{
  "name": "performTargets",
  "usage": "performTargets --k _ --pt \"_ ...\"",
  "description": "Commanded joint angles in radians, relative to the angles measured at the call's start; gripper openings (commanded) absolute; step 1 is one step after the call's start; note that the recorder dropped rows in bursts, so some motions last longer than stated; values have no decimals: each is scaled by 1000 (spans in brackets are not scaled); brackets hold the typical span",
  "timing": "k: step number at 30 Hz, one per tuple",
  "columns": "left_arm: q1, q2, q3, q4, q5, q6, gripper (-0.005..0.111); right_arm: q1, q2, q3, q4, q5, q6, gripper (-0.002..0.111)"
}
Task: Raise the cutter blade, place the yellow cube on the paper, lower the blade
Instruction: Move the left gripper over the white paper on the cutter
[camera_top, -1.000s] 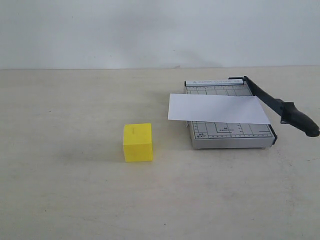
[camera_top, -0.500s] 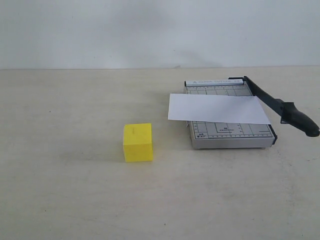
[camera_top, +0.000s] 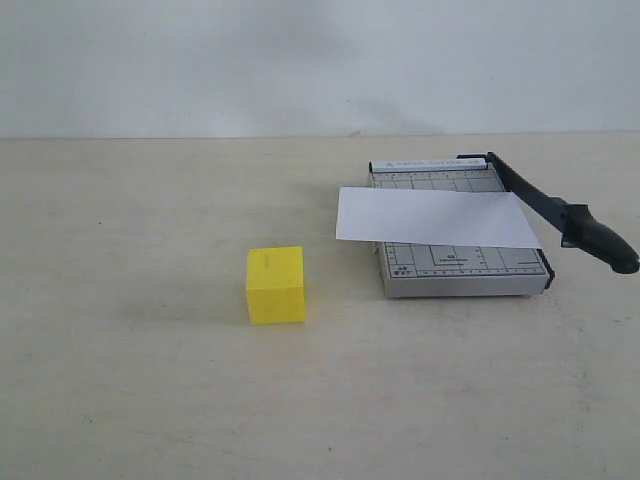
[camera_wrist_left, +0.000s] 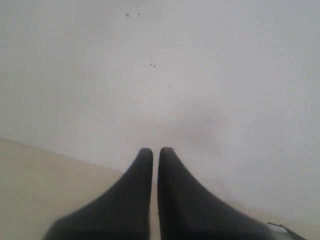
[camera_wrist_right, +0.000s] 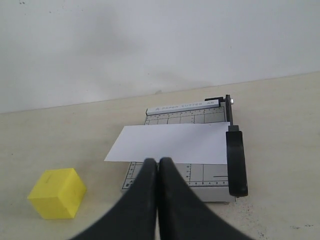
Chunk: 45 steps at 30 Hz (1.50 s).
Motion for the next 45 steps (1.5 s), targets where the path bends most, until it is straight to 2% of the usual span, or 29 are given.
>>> performTargets --k 1,2,3,4,5,6,7,8,10,14,18,25,35,45 --pt "-97 278 -131 230 -139 -41 5 2 -2 3 -3 -34 -3 0" --pt "-129 333 -163 311 -174 -76 5 2 -2 3 -3 -36 -3 0" --pt "-189 482 -231 529 -261 -182 5 2 -2 3 -5 -43 -3 0" --pt "-211 547 -259 621 -286 -231 5 2 -2 3 -5 -45 -3 0" --pt "-263 717 -328 762 -323 -346 5 2 -2 3 -5 -48 -3 0" --pt "-289 800 -360 814 -335 -384 5 2 -2 3 -5 -48 -3 0" --pt "-338 942 -417 861 -346 -407 5 2 -2 3 -5 -48 -3 0" --pt "-368 1015 -445 863 -350 -407 5 2 -2 3 -5 -48 -3 0" --pt "-475 1260 -560 863 -358 -403 5 2 -2 3 -5 -48 -3 0" --pt "-579 1555 -761 841 -304 -395 5 2 -2 3 -5 -48 -3 0" --pt "-593 1723 -941 839 -269 -395 5 2 -2 3 -5 -42 -3 0" --pt "-593 1856 -1112 839 -260 -395 5 2 -2 3 -5 -38 -3 0" --pt "-604 2004 -1231 841 -251 -387 5 2 -2 3 -5 -36 -3 0" --pt "-604 2102 -1297 853 -214 -333 5 2 -2 3 -5 -25 -3 0"
